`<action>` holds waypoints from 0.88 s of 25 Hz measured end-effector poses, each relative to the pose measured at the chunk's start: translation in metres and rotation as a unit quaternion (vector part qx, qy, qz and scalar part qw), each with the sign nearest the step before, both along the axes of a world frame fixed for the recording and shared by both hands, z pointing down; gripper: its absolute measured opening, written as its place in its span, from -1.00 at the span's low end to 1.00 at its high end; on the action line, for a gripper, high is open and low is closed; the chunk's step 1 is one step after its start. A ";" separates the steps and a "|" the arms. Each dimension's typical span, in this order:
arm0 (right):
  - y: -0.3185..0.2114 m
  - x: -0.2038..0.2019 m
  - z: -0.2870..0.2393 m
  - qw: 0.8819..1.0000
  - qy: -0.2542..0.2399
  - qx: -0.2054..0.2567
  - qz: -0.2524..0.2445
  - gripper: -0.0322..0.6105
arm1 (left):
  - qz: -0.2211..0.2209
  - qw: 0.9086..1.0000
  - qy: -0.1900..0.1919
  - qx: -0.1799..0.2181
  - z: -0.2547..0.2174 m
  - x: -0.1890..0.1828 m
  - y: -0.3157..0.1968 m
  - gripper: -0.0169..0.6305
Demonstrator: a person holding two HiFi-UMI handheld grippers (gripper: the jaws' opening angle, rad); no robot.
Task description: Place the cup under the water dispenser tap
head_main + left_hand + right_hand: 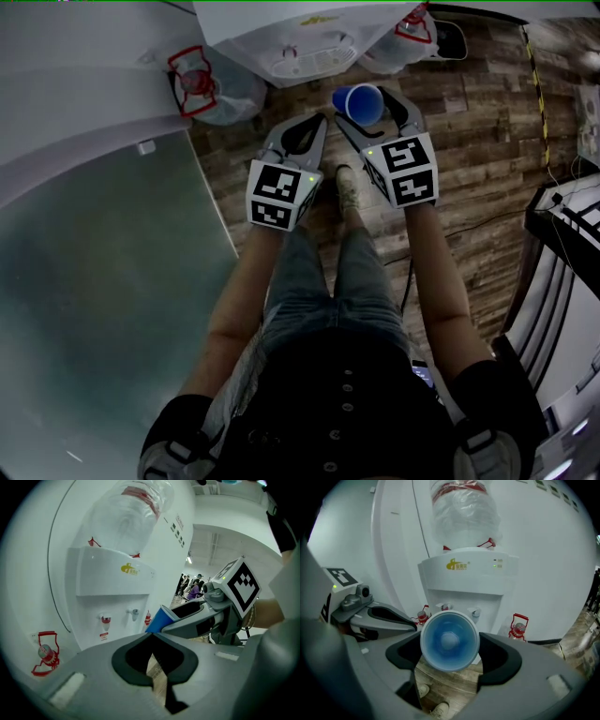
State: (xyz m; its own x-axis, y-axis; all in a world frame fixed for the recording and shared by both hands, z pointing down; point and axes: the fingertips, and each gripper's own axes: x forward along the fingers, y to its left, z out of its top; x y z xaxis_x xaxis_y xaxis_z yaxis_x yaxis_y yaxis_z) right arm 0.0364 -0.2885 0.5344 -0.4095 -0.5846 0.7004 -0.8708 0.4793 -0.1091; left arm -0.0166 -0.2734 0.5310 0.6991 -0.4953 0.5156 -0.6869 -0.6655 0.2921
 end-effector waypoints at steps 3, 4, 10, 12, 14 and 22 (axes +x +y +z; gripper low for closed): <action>-0.005 0.001 0.016 1.000 0.007 0.001 -0.007 0.23 | -0.001 1.000 0.005 -0.004 0.013 0.007 -0.005 -0.96; -0.006 0.001 0.021 1.000 0.007 -0.001 -0.007 0.23 | -0.001 1.000 0.002 -0.003 0.017 0.008 -0.007 -0.96; -0.006 -0.001 0.050 1.000 0.005 -0.012 -0.002 0.23 | -0.006 1.000 0.010 -0.011 0.042 0.006 -0.015 -0.96; -0.010 0.002 0.057 1.000 0.003 -0.006 0.008 0.23 | -0.007 1.000 0.008 -0.008 0.051 0.006 -0.018 -0.96; -0.012 0.006 0.064 1.000 0.005 -0.002 0.013 0.23 | -0.009 1.000 0.009 -0.010 0.058 0.005 -0.019 -0.96; -0.030 0.000 0.089 1.000 0.027 0.002 -0.001 0.23 | -0.009 1.000 0.001 -0.008 0.083 0.001 -0.029 -0.96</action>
